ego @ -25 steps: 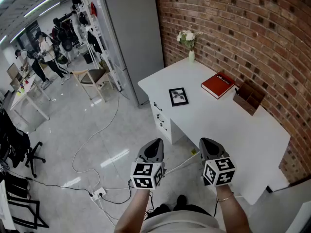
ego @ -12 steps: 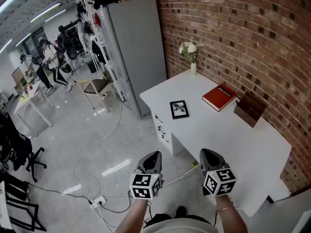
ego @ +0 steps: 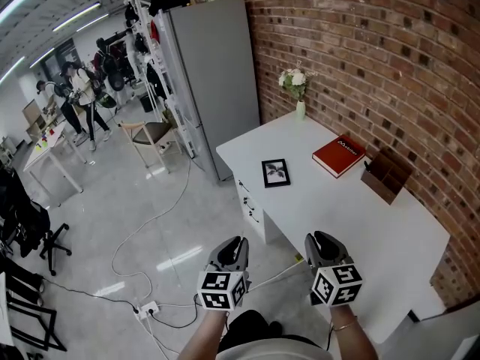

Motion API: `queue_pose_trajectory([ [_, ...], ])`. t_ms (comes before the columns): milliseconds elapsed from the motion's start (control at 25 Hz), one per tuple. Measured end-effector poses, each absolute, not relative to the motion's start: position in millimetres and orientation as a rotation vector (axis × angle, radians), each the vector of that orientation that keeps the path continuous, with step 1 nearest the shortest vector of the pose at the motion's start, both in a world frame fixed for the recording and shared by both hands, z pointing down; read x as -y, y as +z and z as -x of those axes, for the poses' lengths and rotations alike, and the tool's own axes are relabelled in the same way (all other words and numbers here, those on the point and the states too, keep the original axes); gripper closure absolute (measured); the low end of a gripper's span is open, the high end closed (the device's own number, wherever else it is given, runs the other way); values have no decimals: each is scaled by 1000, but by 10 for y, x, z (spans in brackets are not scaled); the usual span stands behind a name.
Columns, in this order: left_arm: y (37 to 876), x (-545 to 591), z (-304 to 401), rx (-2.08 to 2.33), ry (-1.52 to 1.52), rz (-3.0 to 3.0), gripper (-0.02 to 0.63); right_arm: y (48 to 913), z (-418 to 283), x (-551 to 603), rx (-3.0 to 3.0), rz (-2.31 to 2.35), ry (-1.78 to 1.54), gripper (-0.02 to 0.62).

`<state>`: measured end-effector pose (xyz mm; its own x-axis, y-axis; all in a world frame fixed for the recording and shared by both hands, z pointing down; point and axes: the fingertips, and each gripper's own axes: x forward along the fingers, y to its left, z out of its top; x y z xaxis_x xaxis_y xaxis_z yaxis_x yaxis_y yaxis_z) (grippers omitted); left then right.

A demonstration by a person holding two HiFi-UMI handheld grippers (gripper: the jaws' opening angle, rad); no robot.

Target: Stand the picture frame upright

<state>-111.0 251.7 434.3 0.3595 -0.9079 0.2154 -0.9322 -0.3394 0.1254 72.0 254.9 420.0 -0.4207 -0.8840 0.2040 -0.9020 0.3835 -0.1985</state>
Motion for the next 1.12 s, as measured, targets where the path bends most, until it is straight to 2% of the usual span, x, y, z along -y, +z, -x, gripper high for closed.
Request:
queue_pose_trajectory([
  [200, 4399, -2447, 1107, 1656, 179, -2378, 512, 4244, -747, -2443, 2555, -1654, 486, 494],
  [440, 4469, -2179, 1163, 1656, 181, -2358, 479, 4301, -695, -2158, 2553, -1632, 528, 491],
  [1120, 4647, -530, 1434, 1571, 179, -2349, 459, 4548, -402, -657, 2413, -1665, 543, 491],
])
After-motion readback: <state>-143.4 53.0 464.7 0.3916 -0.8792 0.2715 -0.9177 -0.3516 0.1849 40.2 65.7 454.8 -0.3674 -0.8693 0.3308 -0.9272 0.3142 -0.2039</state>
